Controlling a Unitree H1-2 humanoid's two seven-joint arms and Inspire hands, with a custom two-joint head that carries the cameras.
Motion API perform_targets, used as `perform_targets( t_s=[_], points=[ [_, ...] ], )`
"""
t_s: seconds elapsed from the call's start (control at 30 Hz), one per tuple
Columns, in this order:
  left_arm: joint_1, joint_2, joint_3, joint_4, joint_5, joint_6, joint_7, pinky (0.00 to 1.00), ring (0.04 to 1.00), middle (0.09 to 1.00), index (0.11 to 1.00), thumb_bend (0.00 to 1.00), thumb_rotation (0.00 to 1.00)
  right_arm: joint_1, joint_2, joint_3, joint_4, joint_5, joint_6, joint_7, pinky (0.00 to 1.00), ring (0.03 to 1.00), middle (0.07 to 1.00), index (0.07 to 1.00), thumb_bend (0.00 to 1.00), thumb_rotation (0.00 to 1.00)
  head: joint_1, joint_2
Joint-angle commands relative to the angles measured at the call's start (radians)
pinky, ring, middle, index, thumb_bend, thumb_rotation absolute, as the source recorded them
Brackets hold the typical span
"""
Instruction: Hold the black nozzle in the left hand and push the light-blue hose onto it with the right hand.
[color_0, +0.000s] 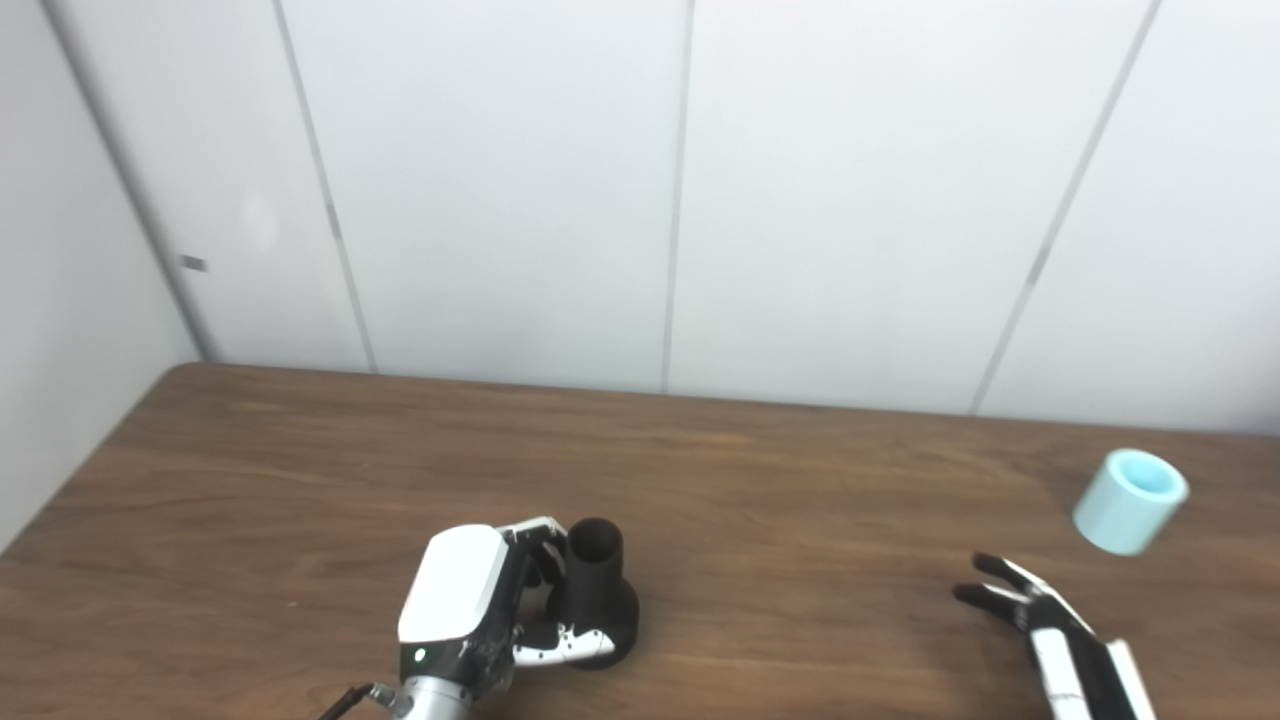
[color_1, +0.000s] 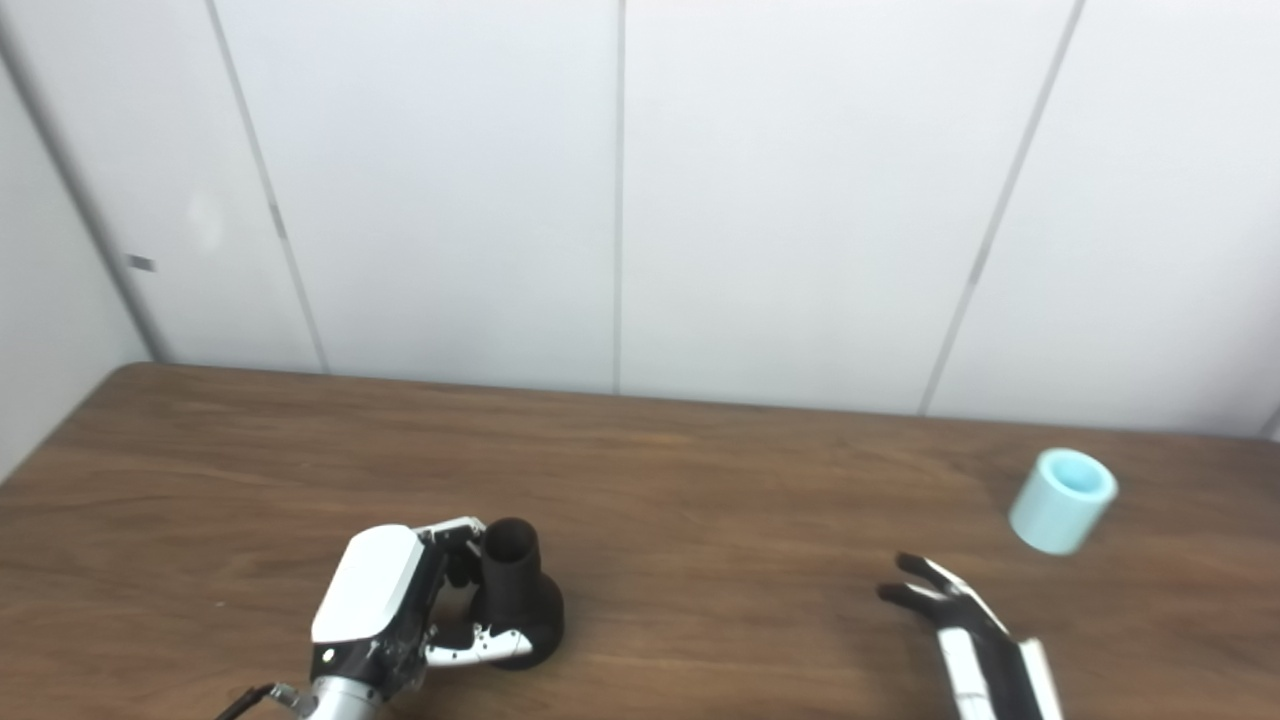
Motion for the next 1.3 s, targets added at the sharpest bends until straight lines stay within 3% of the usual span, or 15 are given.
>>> perform_targets(
  t_s=[0.0,0.23,0.43,0.5,0.7,0.83,1.0,1.17,1.27],
  points=[
    [-0.010,-0.015,-0.004,-0.026,0.019,-0.019,0.001,0.41,0.464,0.457,0.515,0.50,0.00,0.045,0.046,0.022,0.050,0.014,0.025,-0.005,0.86,0.771,0.678,0.760,0.50,1.00,-0.009,0.004],
    [0.016,-0.043,-0.039,-0.021,0.027,-0.054,-0.024,0.40,0.462,0.445,0.521,0.50,0.00,0.039,0.062,0.027,0.034,0.002,0.050,-0.014,0.82,0.770,0.682,0.757,0.49,1.00,-0.042,0.026],
    [0.026,-0.056,-0.080,-0.012,0.058,-0.093,-0.024,0.40,0.464,0.449,0.520,0.50,0.00,0.036,0.074,0.031,0.007,-0.002,0.057,-0.029,0.85,0.761,0.683,0.757,0.50,1.00,-0.065,0.041],
    [0.026,-0.059,-0.082,-0.007,0.060,-0.103,-0.024,0.40,0.467,0.454,0.519,0.50,0.00,0.030,0.075,0.026,-0.002,0.003,0.050,-0.034,0.80,0.757,0.682,0.754,0.48,1.00,-0.069,0.044],
    [0.021,-0.072,-0.084,0.000,0.066,-0.097,-0.040,0.40,0.468,0.456,0.516,0.50,0.00,0.005,0.027,0.006,-0.097,-0.016,0.071,-0.036,0.77,0.737,0.715,0.760,0.46,1.00,-0.081,0.056],
    [0.022,-0.073,-0.081,0.002,0.068,-0.098,-0.043,0.39,0.462,0.457,0.518,0.50,0.00,-0.021,-0.015,-0.022,-0.184,-0.014,0.138,-0.029,0.74,0.748,0.734,0.771,0.49,0.81,-0.102,0.070],
    [0.020,-0.070,-0.075,-0.003,0.068,-0.097,-0.060,0.39,0.464,0.458,0.519,0.50,0.00,-0.086,-0.095,-0.061,-0.305,-0.115,0.219,-0.038,0.67,0.759,0.764,0.762,0.54,0.54,-0.150,0.082],
    [0.019,-0.071,-0.070,0.002,0.061,-0.097,-0.069,0.40,0.460,0.461,0.517,0.50,0.00,-0.154,-0.190,-0.105,-0.357,-0.128,0.254,-0.015,0.73,0.796,0.799,0.772,0.61,0.40,-0.175,0.080],
    [0.019,-0.066,-0.068,0.010,0.063,-0.105,-0.071,0.40,0.455,0.459,0.519,0.50,0.00,-0.198,-0.244,-0.127,-0.362,-0.131,0.234,-0.006,0.72,0.793,0.799,0.774,0.63,0.31,-0.192,0.080]
  ],
)
